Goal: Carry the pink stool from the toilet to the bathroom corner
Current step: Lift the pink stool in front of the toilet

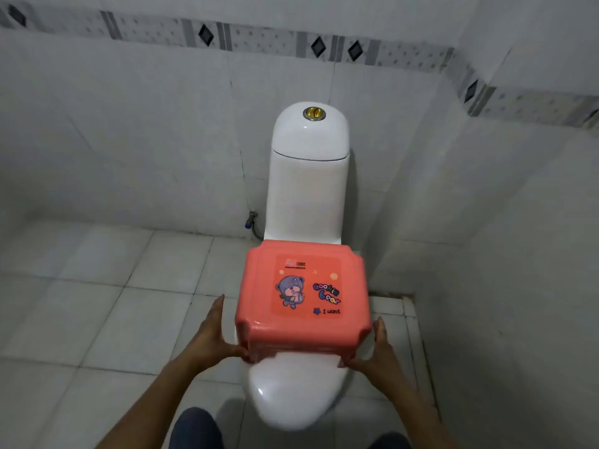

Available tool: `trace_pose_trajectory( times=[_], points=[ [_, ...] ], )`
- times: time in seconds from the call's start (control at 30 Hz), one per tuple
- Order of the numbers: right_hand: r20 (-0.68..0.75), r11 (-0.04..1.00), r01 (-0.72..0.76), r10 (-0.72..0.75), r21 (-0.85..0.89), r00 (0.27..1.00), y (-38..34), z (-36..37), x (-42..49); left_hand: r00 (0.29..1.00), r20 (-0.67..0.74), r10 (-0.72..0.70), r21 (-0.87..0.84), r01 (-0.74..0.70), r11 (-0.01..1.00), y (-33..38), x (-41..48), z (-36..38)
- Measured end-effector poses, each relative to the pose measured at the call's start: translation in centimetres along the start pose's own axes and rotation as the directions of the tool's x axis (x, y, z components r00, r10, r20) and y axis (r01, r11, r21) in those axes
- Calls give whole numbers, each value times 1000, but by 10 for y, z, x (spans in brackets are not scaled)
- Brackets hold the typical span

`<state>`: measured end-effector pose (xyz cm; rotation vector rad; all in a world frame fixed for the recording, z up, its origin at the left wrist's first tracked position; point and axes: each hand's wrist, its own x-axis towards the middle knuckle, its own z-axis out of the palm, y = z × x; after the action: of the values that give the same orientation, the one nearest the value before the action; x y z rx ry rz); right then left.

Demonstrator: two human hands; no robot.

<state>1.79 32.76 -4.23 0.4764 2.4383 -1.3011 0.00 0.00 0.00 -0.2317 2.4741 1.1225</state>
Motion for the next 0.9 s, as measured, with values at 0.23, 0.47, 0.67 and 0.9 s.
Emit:
trace_pose_trajectory(
  times=[0.23,0.47,0.67,0.9],
  points=[
    [29,996,27,-29,79,999,-6,4,2,998,58,-24,-71,28,997,-9,10,10],
    [48,988,3,-11,153,999,-4,2,10,993,92,76,-161,-61,985,-15,26,17],
    [59,982,-8,-4,191,998,-5,2,15,987,102,122,-197,-100,975,-17,33,22],
    [44,965,2,-14,261,999,0,3,15,989,78,123,-253,-100,962,-16,32,26]
  ],
)
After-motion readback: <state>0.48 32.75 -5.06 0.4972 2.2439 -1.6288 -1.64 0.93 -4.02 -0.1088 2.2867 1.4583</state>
